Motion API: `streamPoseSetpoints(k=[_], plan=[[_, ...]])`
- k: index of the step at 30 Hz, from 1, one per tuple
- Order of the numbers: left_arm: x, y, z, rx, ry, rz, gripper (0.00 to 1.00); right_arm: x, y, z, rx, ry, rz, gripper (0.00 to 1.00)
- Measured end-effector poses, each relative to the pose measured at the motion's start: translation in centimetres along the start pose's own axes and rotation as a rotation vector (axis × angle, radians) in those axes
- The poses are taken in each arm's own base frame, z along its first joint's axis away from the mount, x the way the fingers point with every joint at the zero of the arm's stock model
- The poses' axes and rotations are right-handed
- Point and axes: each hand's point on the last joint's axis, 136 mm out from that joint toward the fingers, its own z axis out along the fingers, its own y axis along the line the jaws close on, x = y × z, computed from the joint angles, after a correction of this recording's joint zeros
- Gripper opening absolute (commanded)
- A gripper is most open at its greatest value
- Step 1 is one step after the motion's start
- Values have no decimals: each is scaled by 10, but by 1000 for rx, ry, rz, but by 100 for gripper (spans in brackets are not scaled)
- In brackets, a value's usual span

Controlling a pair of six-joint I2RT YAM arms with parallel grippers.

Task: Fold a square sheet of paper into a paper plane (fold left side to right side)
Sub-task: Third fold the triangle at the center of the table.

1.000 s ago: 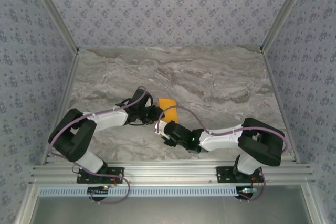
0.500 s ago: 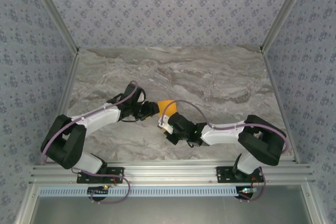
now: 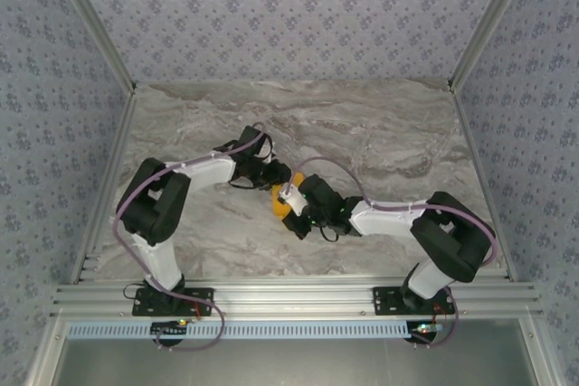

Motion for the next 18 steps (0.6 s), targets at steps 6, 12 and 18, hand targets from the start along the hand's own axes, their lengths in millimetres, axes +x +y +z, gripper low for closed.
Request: streamPoseSetpoints(k=[6, 12, 18], plan=[[5, 0, 19, -2, 45, 14, 26, 3, 0, 3, -55, 16, 57, 0], [11, 8, 30, -23, 75, 18, 25, 4, -5, 2, -99, 21, 138, 0], [13, 11, 33, -28, 83, 22, 23, 9, -16, 2, -127, 34, 231, 0]])
